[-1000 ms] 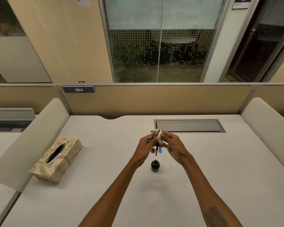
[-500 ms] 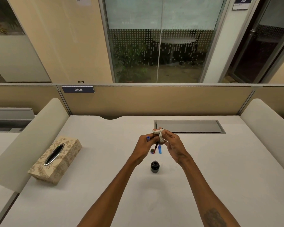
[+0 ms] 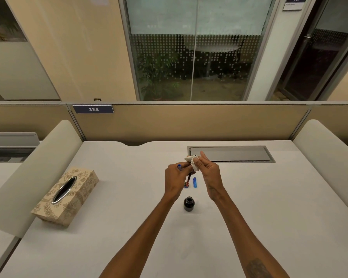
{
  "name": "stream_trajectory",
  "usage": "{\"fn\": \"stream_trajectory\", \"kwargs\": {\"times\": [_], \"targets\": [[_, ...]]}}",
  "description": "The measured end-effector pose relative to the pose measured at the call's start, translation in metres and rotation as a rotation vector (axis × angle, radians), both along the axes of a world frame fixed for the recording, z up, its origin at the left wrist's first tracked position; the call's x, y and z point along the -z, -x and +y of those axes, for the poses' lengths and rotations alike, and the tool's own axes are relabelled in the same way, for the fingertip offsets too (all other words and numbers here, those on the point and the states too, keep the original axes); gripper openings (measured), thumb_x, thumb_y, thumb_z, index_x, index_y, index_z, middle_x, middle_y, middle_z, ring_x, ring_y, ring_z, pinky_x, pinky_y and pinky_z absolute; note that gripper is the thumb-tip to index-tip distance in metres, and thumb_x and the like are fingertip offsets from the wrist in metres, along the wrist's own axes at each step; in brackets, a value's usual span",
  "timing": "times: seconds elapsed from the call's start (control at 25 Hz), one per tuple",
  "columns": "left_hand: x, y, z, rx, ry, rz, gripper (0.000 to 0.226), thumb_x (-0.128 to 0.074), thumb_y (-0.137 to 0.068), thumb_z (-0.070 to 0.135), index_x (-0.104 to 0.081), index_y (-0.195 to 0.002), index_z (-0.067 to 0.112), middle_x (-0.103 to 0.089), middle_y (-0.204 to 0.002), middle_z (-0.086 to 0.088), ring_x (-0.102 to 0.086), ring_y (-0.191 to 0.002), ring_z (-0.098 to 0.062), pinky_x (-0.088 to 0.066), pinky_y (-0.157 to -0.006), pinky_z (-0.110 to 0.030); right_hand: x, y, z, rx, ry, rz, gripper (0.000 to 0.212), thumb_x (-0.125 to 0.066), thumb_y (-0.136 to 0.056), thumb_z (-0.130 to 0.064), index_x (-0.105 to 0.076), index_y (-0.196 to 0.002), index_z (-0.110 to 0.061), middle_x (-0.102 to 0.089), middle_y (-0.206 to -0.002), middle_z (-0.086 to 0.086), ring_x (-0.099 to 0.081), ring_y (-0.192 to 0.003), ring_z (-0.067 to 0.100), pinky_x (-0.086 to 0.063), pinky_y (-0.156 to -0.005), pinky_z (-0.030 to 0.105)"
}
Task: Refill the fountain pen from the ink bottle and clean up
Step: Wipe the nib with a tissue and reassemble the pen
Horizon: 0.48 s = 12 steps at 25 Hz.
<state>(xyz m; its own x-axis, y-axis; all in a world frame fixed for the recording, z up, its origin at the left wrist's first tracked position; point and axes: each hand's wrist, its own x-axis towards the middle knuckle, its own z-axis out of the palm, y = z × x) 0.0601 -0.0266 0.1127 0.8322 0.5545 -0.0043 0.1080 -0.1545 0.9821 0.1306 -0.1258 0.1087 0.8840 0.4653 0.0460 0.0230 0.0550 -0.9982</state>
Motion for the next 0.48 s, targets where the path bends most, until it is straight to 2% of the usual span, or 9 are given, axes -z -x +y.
{"fn": "stream_trajectory", "kwargs": {"times": [0.08,0.16,0.28,0.32,0.36,0.44,0.48], "targets": [[0.0,0.001,0.002,-0.011,0.004,-0.007,0.029,-0.067,-0.091,0.03,-0.075,-0.109,0.009,-0.078,-0.097,-0.01,-0.075,-0.092,-0.021,-0.058,-0.093,-0.037,-0.002,0.001,0.001,-0.003,0.038,-0.07,0.025,-0.061,-0.094,-0.028,-0.073,-0.09,-0.049,-0.056,-0.122,-0.037,-0.031,-0.143,0.012,-0.042,-0.082,0.001],[-0.001,0.002,0.005,0.047,-0.031,0.018,0.031,-0.065,-0.092,0.03,-0.073,-0.113,0.009,-0.077,-0.102,-0.01,-0.074,-0.096,-0.021,-0.057,-0.094,-0.037,-0.004,0.0,-0.001,-0.021,0.062,-0.068,0.031,-0.06,-0.096,-0.027,-0.074,-0.085,-0.052,-0.058,-0.119,-0.037,-0.031,-0.142,0.01,-0.04,-0.086,0.005],[-0.003,0.003,0.009,0.237,-0.012,0.095,0.037,-0.052,-0.099,0.035,-0.067,-0.12,0.009,-0.072,-0.116,-0.011,-0.068,-0.11,-0.022,-0.057,-0.086,-0.028,-0.008,-0.002,-0.005,-0.097,0.042,-0.014,0.034,-0.057,-0.097,-0.025,-0.075,-0.085,-0.05,-0.06,-0.109,-0.042,-0.031,-0.143,0.015,-0.034,-0.094,0.012],[-0.003,0.004,0.009,0.293,0.037,0.114,0.04,-0.048,-0.101,0.036,-0.063,-0.124,0.008,-0.07,-0.121,-0.012,-0.066,-0.115,-0.024,-0.056,-0.087,-0.03,-0.009,-0.003,-0.005,-0.122,0.029,-0.009,0.032,-0.056,-0.097,-0.025,-0.076,-0.087,-0.047,-0.059,-0.11,-0.041,-0.03,-0.144,0.016,-0.036,-0.092,0.011],[-0.004,0.004,0.01,0.336,0.08,0.12,0.041,-0.046,-0.102,0.037,-0.061,-0.127,0.007,-0.068,-0.124,-0.013,-0.065,-0.117,-0.025,-0.055,-0.091,-0.035,-0.01,-0.004,-0.006,-0.141,0.02,-0.01,0.028,-0.056,-0.097,-0.024,-0.076,-0.091,-0.043,-0.058,-0.12,-0.034,-0.031,-0.144,0.017,-0.038,-0.09,0.01],[-0.004,0.005,0.015,0.388,0.123,0.111,0.041,-0.045,-0.102,0.035,-0.059,-0.129,0.007,-0.068,-0.125,-0.014,-0.065,-0.118,-0.026,-0.051,-0.099,-0.041,-0.011,-0.005,-0.008,-0.142,0.049,-0.019,0.02,-0.057,-0.097,-0.025,-0.074,-0.101,-0.035,-0.047,-0.148,-0.007,-0.032,-0.145,0.02,-0.042,-0.087,0.01],[-0.004,0.004,0.016,0.399,0.115,0.106,0.041,-0.045,-0.102,0.034,-0.059,-0.129,0.006,-0.068,-0.124,-0.014,-0.065,-0.117,-0.025,-0.049,-0.101,-0.04,-0.01,-0.005,-0.008,-0.13,0.065,-0.022,0.019,-0.057,-0.097,-0.024,-0.073,-0.104,-0.033,-0.041,-0.153,0.001,-0.033,-0.145,0.021,-0.044,-0.084,0.009]]}}
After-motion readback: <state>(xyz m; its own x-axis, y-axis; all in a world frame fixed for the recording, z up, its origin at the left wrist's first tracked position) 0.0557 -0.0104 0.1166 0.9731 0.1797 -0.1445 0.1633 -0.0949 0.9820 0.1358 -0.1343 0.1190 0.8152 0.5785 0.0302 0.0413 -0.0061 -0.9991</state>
